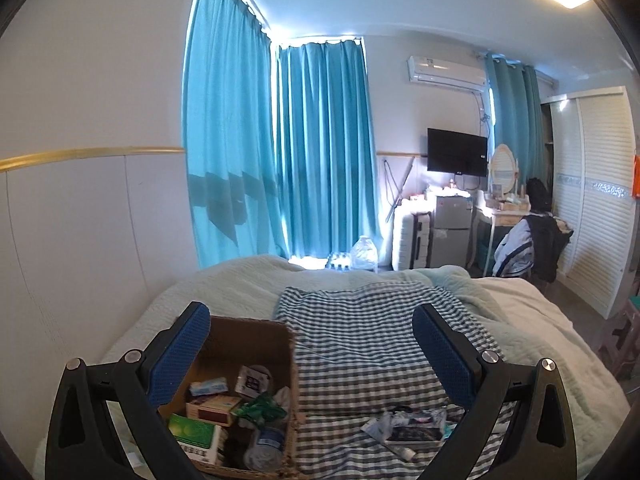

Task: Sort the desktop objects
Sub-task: 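Move both grippers back over the remaining items on the bed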

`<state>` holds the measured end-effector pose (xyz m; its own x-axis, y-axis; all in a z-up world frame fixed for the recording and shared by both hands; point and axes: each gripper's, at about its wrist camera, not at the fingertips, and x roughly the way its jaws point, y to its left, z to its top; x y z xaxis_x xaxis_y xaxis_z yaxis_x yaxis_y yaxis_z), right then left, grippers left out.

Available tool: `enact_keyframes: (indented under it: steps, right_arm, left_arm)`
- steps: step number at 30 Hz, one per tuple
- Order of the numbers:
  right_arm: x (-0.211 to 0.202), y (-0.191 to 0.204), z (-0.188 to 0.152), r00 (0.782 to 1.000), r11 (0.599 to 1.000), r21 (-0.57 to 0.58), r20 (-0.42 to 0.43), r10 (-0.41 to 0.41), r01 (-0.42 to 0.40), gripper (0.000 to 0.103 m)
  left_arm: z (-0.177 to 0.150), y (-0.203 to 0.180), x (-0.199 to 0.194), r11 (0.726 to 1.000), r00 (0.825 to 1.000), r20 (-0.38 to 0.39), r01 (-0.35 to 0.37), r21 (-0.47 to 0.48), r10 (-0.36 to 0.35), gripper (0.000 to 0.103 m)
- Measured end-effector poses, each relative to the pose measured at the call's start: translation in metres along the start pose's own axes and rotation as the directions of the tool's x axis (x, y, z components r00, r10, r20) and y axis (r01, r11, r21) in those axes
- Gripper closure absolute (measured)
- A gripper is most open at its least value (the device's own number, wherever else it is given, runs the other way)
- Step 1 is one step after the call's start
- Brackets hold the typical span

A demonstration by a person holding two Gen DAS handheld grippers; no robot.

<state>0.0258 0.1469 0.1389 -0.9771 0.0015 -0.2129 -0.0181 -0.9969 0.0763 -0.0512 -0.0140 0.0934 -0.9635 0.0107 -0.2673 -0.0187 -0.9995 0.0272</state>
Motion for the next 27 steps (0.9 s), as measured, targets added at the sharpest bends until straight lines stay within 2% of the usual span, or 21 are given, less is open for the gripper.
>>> enact_keyframes:
  steps: [4,8,12,15,17,19,24,27]
  right_arm:
    - [0.003,-0.019,-0.004,1.000,1.000,0.007,-0.008,0.010,-0.010,0.000]
    - [0.013,-0.034,-0.011,1.000,1.000,-0.005,-0.025,0.004,-0.004,0.000]
    - [0.031,-0.048,-0.023,0.999,1.000,-0.016,-0.051,-0.002,0.001,0.000]
    - [0.048,-0.056,-0.034,0.996,1.000,-0.018,-0.093,-0.001,0.000,0.010]
    - [0.060,-0.060,-0.042,0.992,1.000,-0.018,-0.127,-0.006,0.004,0.020]
    - [0.074,-0.065,-0.051,0.987,1.000,-0.019,-0.163,-0.002,-0.002,0.024]
    - [0.102,-0.073,-0.069,0.977,0.999,-0.027,-0.214,0.014,-0.020,0.025]
    - [0.121,-0.078,-0.079,0.969,1.000,-0.020,-0.247,0.015,-0.021,0.027]
  left_arm:
    - [-0.005,-0.015,0.002,1.000,0.999,0.035,0.012,0.010,-0.012,0.000]
    - [-0.011,-0.027,0.020,0.992,0.991,-0.044,0.124,0.017,-0.123,0.000]
    - [-0.019,-0.040,0.032,0.989,0.988,-0.061,0.142,0.043,-0.139,0.000]
    - [-0.025,-0.051,0.042,0.980,0.978,-0.097,0.190,0.063,-0.184,0.000]
    - [-0.030,-0.060,0.049,0.980,0.979,-0.109,0.179,0.087,-0.170,0.000]
    - [-0.036,-0.068,0.058,0.978,0.978,-0.132,0.177,0.107,-0.162,0.000]
    - [-0.054,-0.079,0.092,0.978,0.969,-0.197,0.174,0.112,-0.150,0.000]
    - [-0.070,-0.088,0.112,0.977,0.957,-0.251,0.181,0.115,-0.147,0.000]
